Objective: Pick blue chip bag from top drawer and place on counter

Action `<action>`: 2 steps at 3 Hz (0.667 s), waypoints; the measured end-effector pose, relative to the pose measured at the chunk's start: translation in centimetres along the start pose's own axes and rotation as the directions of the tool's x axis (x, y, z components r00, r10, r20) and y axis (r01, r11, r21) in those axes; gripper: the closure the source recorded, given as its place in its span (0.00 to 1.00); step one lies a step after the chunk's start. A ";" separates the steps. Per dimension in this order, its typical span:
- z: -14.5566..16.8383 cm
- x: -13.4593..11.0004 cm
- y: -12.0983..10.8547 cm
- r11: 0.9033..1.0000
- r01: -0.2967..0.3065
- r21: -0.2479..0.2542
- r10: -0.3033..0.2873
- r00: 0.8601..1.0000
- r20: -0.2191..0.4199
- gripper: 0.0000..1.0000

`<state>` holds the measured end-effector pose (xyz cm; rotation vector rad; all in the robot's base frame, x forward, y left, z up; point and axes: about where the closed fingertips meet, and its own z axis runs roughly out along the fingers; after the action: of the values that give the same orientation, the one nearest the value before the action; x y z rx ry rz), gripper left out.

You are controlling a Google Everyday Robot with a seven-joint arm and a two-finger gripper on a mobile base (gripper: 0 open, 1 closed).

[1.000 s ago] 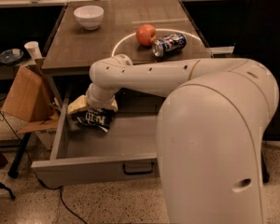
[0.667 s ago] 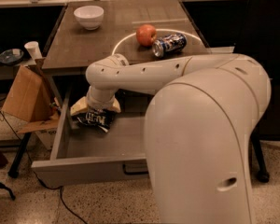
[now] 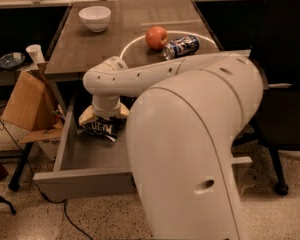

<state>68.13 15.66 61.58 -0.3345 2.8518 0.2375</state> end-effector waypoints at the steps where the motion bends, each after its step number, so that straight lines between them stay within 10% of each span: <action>1: 1.1 0.0 0.0 1.000 0.013 0.019 -0.013 1.000 -0.015 0.19; 2: 1.2 0.0 0.0 1.000 0.015 0.021 -0.015 1.000 -0.016 0.42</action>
Offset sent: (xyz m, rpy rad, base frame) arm 0.0011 0.0039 -0.0205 -0.0417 0.0039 0.0262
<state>68.37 15.92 60.46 -0.3546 2.8641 0.2031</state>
